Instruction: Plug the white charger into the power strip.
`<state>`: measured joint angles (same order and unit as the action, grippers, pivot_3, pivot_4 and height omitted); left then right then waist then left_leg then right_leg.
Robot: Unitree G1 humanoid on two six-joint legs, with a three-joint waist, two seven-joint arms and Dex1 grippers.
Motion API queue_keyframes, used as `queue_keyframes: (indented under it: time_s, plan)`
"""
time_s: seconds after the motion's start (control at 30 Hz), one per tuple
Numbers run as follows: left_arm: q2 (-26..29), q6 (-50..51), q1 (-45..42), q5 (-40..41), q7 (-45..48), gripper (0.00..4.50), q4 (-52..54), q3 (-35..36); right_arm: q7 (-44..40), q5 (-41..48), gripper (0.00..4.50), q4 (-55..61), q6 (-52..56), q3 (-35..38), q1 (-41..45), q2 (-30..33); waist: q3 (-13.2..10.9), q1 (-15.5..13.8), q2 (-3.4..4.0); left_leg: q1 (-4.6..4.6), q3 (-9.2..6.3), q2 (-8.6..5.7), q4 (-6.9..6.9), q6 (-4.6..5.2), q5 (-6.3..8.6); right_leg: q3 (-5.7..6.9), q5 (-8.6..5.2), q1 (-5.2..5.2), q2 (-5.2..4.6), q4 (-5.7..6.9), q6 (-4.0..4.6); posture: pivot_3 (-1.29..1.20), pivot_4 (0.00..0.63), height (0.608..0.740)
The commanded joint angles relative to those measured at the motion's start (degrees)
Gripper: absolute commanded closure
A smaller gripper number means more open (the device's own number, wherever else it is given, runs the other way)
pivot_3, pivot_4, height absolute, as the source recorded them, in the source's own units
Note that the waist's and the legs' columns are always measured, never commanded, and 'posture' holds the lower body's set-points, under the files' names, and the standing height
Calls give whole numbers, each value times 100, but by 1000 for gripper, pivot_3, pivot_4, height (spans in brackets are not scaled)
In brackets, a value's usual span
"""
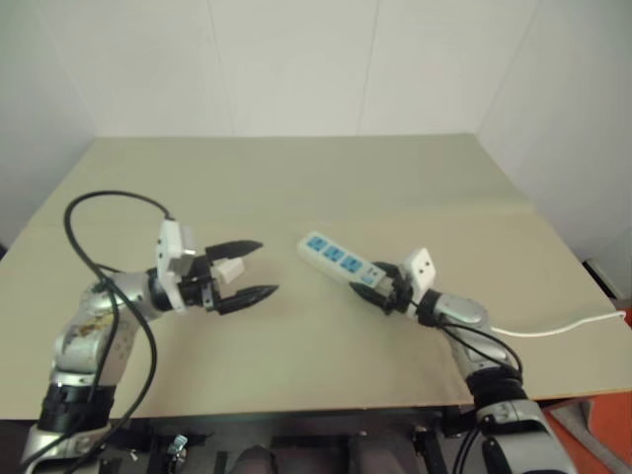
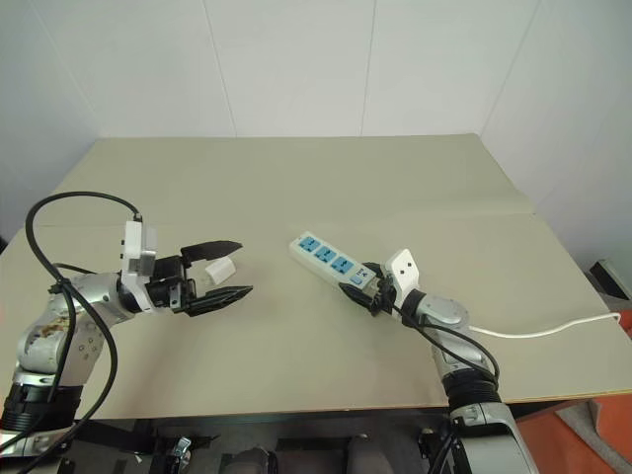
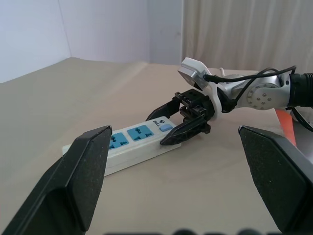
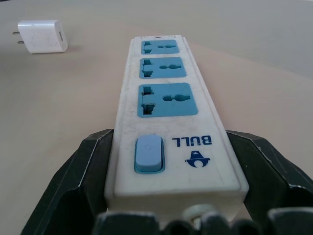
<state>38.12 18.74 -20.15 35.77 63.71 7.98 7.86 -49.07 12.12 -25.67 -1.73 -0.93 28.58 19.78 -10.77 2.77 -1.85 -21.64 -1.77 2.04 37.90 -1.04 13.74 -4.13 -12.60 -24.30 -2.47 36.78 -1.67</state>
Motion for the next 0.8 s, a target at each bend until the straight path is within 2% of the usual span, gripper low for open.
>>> queue_keyframes:
  time_s: [0.03,0.17,0.23,0.37,0.5,0.57,0.7,0.8]
  plan:
    - [68,40,-199,-180,-338,0,37,107,-685,172,1104,398,-42,-175,-131,164,0,-2,0,-1,0,0,0,0,0,0,0,0,0,0,0,0,150,740]
    - [110,387,-439,-665,-1049,0,147,-82,-1440,246,1104,724,106,-394,-124,442,0,-4,0,-1,-1,-1,0,0,0,0,-8,0,0,0,-14,0,150,740]
    - [203,899,-731,-981,-1482,0,194,-303,-1796,261,1104,882,224,-548,-70,599,0,-8,0,2,-1,-1,0,0,0,0,-21,0,0,2,-36,0,150,740]
    - [374,2092,-1477,-1050,-1729,0,-72,-623,-2313,292,1104,1074,377,-796,31,801,0,3,0,-2,-3,-2,0,0,0,1,-22,-1,0,1,-39,0,150,740]
    - [589,3786,-2644,-1042,-1529,0,-1194,-1142,-2295,141,1104,966,400,-950,140,760,0,20,0,-1,-6,-4,0,0,0,4,-23,-2,2,5,-41,0,150,740]
    - [643,4190,-3167,-1234,-1432,0,-1867,-1459,-2151,34,1104,846,428,-1014,173,681,0,58,0,1,-7,-5,0,0,0,4,-25,-2,3,6,-43,0,150,740]
    - [697,4089,-4143,-2062,-1042,0,-3100,-2479,-2073,-118,1104,602,312,-1112,183,565,-1,110,0,-1,-9,-7,0,0,0,3,-25,-5,3,8,-43,0,150,740]
    - [470,3671,-4840,-2617,-708,0,-4291,-3024,-2043,-162,1104,465,265,-1129,233,474,0,122,-1,-2,-9,-8,0,0,0,3,-25,-6,3,11,-43,0,150,740]
